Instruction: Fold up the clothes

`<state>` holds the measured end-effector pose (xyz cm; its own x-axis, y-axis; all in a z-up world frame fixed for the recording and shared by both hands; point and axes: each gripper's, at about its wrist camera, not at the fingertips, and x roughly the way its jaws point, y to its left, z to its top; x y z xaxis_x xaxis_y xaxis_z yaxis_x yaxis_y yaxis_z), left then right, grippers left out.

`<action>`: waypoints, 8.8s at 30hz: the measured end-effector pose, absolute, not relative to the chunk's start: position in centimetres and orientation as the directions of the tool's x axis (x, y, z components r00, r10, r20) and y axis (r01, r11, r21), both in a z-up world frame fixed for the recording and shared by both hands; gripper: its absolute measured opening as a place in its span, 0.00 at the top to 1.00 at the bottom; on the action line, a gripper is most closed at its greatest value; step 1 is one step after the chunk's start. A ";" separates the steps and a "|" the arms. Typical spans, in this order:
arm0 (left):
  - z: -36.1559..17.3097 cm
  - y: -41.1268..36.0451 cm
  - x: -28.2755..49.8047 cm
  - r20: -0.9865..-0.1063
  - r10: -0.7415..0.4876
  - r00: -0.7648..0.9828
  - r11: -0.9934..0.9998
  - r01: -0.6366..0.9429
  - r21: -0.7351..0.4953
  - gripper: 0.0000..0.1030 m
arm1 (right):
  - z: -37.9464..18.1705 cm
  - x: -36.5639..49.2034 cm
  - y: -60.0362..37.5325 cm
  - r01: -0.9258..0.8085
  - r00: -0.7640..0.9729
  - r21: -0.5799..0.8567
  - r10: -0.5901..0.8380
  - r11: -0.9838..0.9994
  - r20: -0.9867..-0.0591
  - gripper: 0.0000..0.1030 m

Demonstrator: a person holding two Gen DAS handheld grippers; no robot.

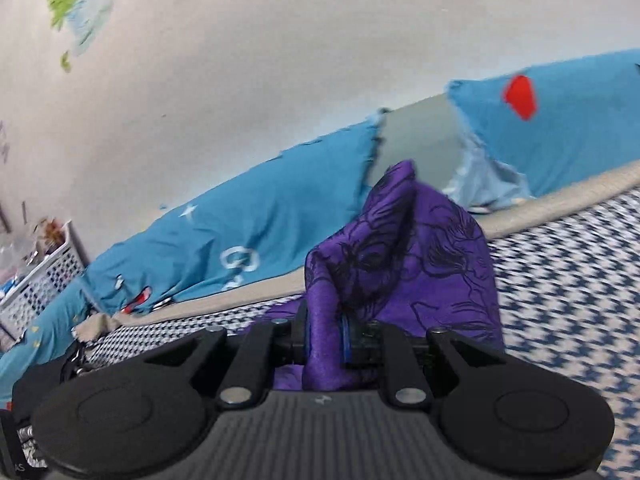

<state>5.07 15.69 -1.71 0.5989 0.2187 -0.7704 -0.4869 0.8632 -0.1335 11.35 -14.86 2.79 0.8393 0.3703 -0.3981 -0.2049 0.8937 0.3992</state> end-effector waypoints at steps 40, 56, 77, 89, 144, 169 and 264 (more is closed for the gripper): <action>-1.1 19.3 2.9 -0.787 0.169 0.593 0.869 -0.466 -0.164 0.00 | -0.5 10.2 -3.7 -0.384 0.685 0.384 0.538 0.839 -0.491 0.79; -3.0 10.9 0.3 -0.766 0.138 0.628 0.982 -0.186 0.025 0.00 | 0.6 3.7 -14.0 -0.231 0.748 0.323 0.380 0.918 -0.544 0.79; -4.1 11.1 -7.1 -0.775 0.156 0.612 0.973 -0.232 0.012 0.00 | -0.4 -2.7 -26.7 0.068 0.780 0.281 0.125 0.957 -0.614 0.58; -4.1 10.9 -9.5 -0.781 0.149 0.607 0.959 -0.281 -0.036 0.00 | -3.3 -1.9 -26.3 0.070 0.760 0.249 0.110 0.966 -0.640 0.51; -1.4 18.2 -12.0 -0.745 0.203 0.636 0.848 -0.494 -0.192 0.00 | 0.8 -15.2 -4.5 -0.680 0.581 0.211 0.691 0.702 -0.431 0.91; 0.2 16.7 -12.1 -0.688 0.151 0.710 0.885 -0.407 -0.226 0.00 | -4.9 -15.8 -2.7 -0.770 0.417 0.146 0.664 0.621 -0.621 0.79; -2.3 10.4 -10.4 -0.757 0.148 0.636 0.952 -0.300 -0.065 0.00 | -3.9 -18.4 -19.4 -0.413 0.497 0.535 0.675 0.737 -0.545 0.89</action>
<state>-10.38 10.41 -2.29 0.6360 0.1483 -0.7573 -0.2999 0.9517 -0.0655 -18.40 -19.37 -3.94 0.4972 0.6748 -0.5453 -0.4129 0.7369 0.5353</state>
